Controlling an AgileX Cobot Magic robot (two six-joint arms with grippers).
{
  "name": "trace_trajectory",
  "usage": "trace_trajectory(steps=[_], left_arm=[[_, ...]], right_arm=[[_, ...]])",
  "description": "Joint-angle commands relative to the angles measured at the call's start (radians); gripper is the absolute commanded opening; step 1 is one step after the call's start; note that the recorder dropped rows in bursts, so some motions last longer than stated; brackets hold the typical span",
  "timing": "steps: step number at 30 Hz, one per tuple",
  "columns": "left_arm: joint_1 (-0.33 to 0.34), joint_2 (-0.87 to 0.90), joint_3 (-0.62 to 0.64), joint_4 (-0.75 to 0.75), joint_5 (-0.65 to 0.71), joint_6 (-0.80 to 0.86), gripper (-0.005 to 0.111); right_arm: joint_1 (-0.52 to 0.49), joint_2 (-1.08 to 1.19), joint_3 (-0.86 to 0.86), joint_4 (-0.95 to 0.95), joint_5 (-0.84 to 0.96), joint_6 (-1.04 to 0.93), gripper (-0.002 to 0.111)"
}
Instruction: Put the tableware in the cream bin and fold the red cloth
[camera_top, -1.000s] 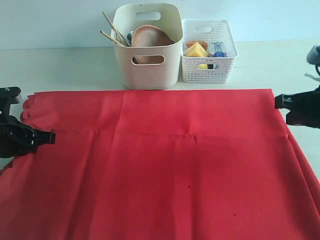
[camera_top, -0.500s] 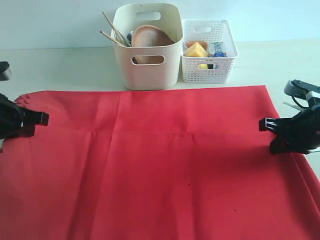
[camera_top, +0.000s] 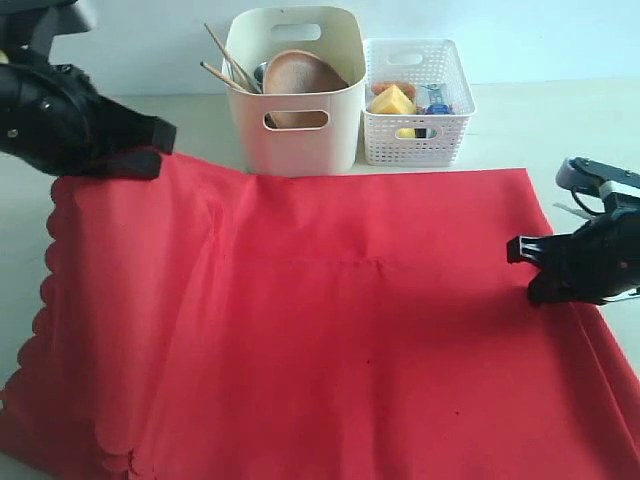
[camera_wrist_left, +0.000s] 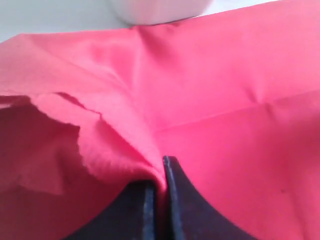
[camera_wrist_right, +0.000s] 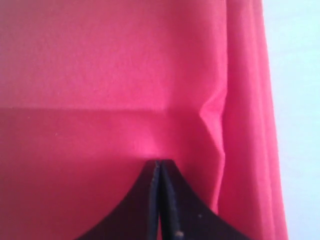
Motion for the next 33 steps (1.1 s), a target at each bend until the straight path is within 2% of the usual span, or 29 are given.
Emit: trace_trajectory(steps=[1,8,12,18,22,29,33], left_arm=[[-0.108,-0.007,-0.063,-0.003,-0.015,-0.025,0.0],[-0.127,0.013,-0.084,0.003,-0.017,-0.058,0.0],[-0.122,0.013,-0.084,0.082,0.035,-0.077,0.0],[-0.063,0.011,-0.067,0.187,0.161,-0.109,0.0],[0.012,0.011,-0.001,0.328,0.205,-0.203,0.0],[0.131,0.037,0.133,0.369,0.072,-0.213,0.0],[0.155,0.091,0.17,0.382,0.02,-0.217,0.0]], right_arm=[[0.09,0.051,0.023,-0.028,-0.007,-0.032,0.0],[0.12,0.053,0.023,-0.025,-0.019,-0.028,0.0],[0.12,0.053,0.023,-0.025,-0.021,-0.028,0.0],[0.12,0.053,0.023,-0.025,-0.021,-0.028,0.0],[0.12,0.053,0.023,-0.025,-0.022,-0.03,0.0],[0.12,0.053,0.023,-0.025,-0.026,-0.03,0.0],[0.12,0.053,0.023,-0.023,-0.025,-0.03,0.0]])
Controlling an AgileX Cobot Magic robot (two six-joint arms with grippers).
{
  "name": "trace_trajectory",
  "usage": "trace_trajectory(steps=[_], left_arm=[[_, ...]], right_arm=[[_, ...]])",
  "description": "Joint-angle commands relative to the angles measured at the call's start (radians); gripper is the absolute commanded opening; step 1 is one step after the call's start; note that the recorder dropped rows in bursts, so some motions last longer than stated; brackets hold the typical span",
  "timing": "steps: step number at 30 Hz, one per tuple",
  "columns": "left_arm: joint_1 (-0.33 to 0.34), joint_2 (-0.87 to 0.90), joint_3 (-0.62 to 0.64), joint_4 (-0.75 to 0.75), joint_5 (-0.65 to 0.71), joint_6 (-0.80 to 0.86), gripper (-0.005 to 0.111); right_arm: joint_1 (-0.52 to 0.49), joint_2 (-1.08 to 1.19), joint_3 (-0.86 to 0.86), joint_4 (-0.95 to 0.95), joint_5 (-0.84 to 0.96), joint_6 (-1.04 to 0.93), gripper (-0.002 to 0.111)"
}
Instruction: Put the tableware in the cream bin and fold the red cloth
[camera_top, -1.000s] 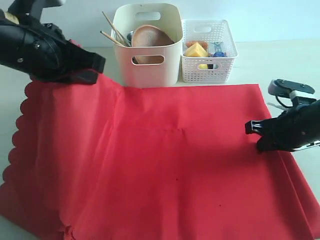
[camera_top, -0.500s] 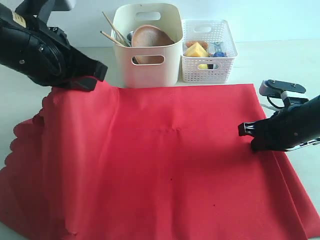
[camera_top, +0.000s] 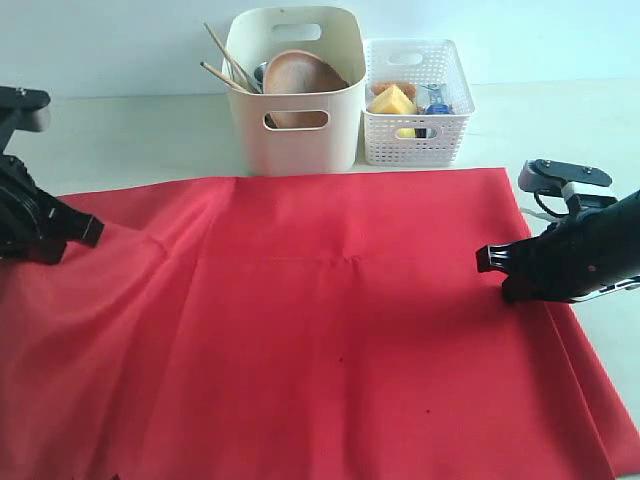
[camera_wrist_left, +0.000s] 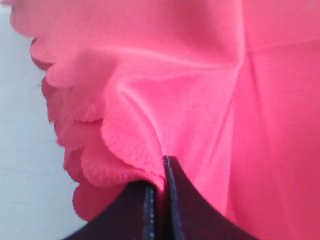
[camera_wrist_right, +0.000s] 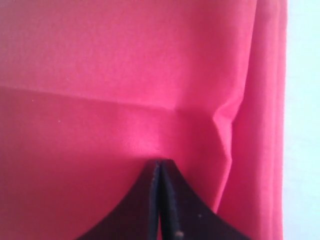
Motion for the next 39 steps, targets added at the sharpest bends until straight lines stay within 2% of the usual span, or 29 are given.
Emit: trace_trajectory(steps=[1,4,8,12,15,18,21,25,28,31,33,35,39], left_arm=[[0.026,0.06,0.037,0.023,-0.067,-0.023,0.0],[0.03,0.117,0.046,0.061,-0.088,-0.041,0.0],[0.044,0.174,0.048,0.133,-0.111,-0.211,0.0],[0.048,0.196,0.048,0.215,-0.098,-0.278,0.0],[0.048,0.214,0.048,0.247,-0.094,-0.295,0.006],[0.048,0.224,0.048,0.261,-0.094,-0.295,0.021],[0.048,0.231,0.048,0.264,-0.094,-0.295,0.044],[0.048,0.233,0.048,0.264,-0.125,-0.327,0.081],[0.064,0.248,0.048,0.256,-0.144,-0.356,0.096],[0.091,0.281,0.048,0.238,-0.144,-0.356,0.095],[0.104,0.315,0.048,0.172,-0.16,-0.309,0.093],[0.104,0.345,0.048,0.123,-0.188,-0.261,0.083],[0.104,0.414,0.048,0.121,-0.197,-0.265,0.052]], right_arm=[[0.009,0.047,0.023,-0.029,0.029,-0.013,0.0],[0.009,0.047,0.023,-0.029,0.029,-0.013,0.0],[0.009,0.047,0.023,-0.029,0.029,-0.013,0.0],[0.009,0.047,0.023,-0.029,0.029,-0.013,0.0],[0.009,0.047,0.023,-0.029,0.029,-0.013,0.0],[0.009,0.047,0.023,-0.029,0.029,-0.013,0.0],[0.009,0.047,0.023,-0.029,0.029,-0.013,0.0],[0.009,0.047,0.023,-0.029,0.029,-0.013,0.0],[0.009,0.047,0.023,-0.029,0.029,-0.013,0.0],[0.009,0.047,0.023,-0.029,0.029,-0.013,0.0],[0.009,0.047,0.023,-0.03,0.028,-0.013,0.0],[0.009,0.047,0.023,-0.03,0.022,-0.013,0.0],[0.009,0.047,0.023,-0.03,0.022,-0.013,0.0]])
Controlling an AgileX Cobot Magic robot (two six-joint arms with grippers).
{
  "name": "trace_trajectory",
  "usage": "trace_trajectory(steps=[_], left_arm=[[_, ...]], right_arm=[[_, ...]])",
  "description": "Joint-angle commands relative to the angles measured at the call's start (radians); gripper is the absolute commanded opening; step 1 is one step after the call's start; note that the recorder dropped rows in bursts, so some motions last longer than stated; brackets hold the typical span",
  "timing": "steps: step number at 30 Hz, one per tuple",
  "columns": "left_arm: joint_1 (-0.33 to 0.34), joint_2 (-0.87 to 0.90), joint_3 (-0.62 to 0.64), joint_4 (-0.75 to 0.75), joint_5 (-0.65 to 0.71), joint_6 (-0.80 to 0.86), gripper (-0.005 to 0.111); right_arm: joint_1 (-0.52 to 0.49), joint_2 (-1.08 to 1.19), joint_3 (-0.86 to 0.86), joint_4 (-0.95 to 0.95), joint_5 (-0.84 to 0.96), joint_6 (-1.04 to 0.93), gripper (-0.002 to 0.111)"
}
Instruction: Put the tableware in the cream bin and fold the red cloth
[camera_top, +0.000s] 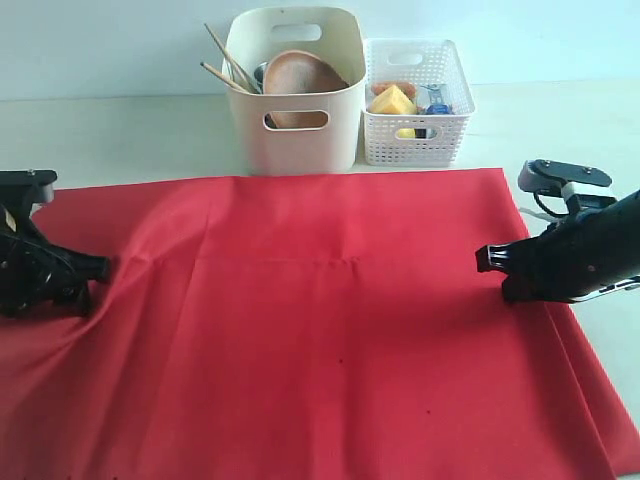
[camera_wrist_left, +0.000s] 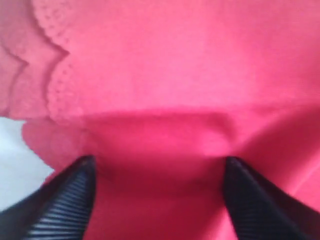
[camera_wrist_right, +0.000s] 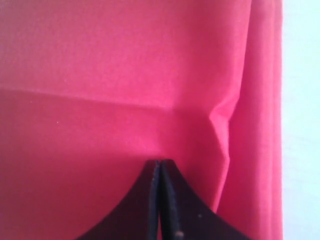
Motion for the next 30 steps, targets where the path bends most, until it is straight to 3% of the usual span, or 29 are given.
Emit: trace_trajectory(steps=[1,3,5,8,12,15,22,27,30], left_arm=[[-0.001,0.104,0.012,0.005,-0.018,0.003,0.046],[-0.001,0.13,0.012,0.005,-0.007,0.003,0.043],[-0.001,0.119,0.012,0.009,-0.005,0.003,0.05],[-0.001,0.053,0.012,0.01,0.001,0.003,0.074],[-0.001,-0.036,0.012,0.003,0.007,0.003,0.091],[0.029,-0.111,0.012,0.009,0.003,0.003,0.092],[0.193,-0.126,0.012,-0.033,-0.004,0.054,0.092],[0.195,-0.069,0.012,-0.273,-0.029,0.324,0.092],[0.195,-0.026,0.012,-0.291,-0.043,0.334,0.092]], right_arm=[[0.009,0.047,0.023,-0.034,0.024,-0.012,0.0],[0.009,0.047,0.023,-0.034,0.024,-0.012,0.0],[0.009,0.047,0.023,-0.034,0.024,-0.012,0.0],[0.009,0.047,0.023,-0.034,0.023,-0.012,0.0],[0.009,0.047,0.023,-0.034,0.023,-0.014,0.0],[0.009,0.047,0.023,-0.034,0.023,-0.014,0.0],[0.009,0.047,0.023,-0.034,0.023,-0.014,0.0],[0.009,0.047,0.023,-0.034,0.021,-0.013,0.0],[0.009,0.047,0.023,-0.034,0.021,-0.013,0.0]])
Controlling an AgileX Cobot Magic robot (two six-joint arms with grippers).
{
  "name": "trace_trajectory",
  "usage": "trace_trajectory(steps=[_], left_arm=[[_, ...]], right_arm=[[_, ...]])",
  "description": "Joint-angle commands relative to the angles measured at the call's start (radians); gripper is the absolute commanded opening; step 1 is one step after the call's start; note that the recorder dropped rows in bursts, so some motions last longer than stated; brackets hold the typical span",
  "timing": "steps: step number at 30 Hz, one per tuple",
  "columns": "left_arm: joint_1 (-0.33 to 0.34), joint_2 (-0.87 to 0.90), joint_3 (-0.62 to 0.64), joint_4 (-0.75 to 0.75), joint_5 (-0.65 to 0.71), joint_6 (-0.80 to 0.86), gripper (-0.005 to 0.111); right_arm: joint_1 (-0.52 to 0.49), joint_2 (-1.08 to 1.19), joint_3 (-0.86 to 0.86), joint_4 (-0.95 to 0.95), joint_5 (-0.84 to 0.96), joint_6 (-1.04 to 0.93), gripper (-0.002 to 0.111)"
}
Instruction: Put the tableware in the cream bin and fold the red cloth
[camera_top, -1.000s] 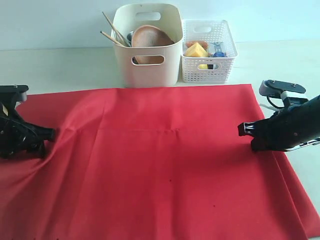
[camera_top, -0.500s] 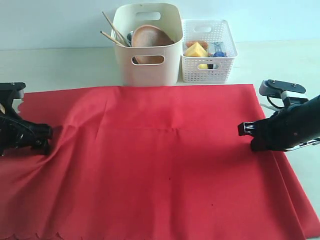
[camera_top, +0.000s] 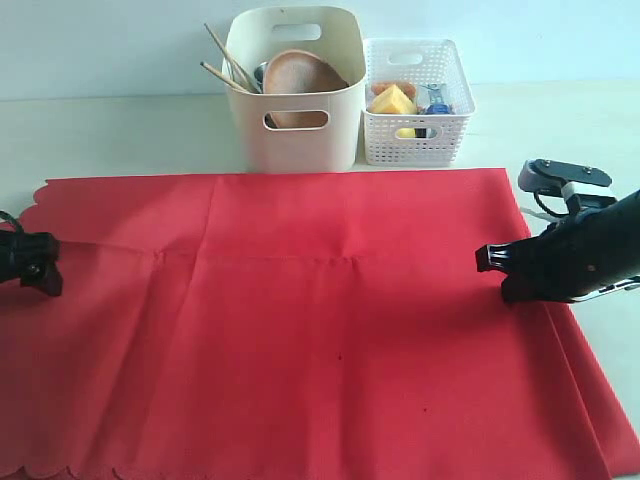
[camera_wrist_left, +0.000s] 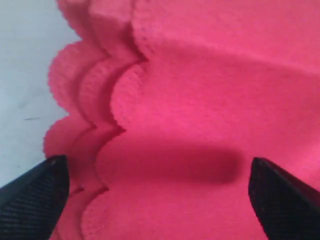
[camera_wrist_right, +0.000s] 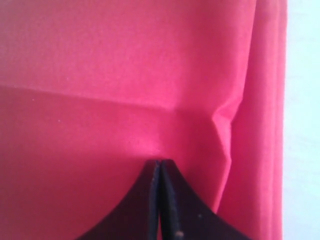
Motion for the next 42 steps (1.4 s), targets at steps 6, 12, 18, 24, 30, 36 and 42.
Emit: trace_trajectory(steps=[6,12,18,24,30,36,42], left_arm=[[0.025,0.083,0.003,-0.067,-0.052,0.063,0.092],[0.06,0.121,0.003,-0.11,-0.031,0.079,0.092],[-0.03,0.196,0.01,-0.438,0.008,0.418,0.092],[-0.08,0.226,0.03,-0.457,-0.002,0.423,0.086],[-0.08,0.226,0.039,-0.46,-0.008,0.423,0.031],[-0.08,0.171,0.038,-0.449,0.042,0.422,0.001],[-0.091,-0.004,0.038,-0.449,0.097,0.416,0.001]], right_arm=[[0.009,0.047,0.023,-0.038,0.023,-0.012,0.0],[0.009,0.047,0.023,-0.038,0.023,-0.012,0.0],[0.009,0.047,0.023,-0.038,0.021,-0.012,0.0],[0.009,0.047,0.023,-0.038,0.021,-0.012,0.0],[0.009,0.047,0.023,-0.038,0.021,-0.012,0.0],[0.009,0.047,0.023,-0.027,0.029,-0.012,0.0],[0.009,0.047,0.023,-0.02,0.047,-0.016,0.0]])
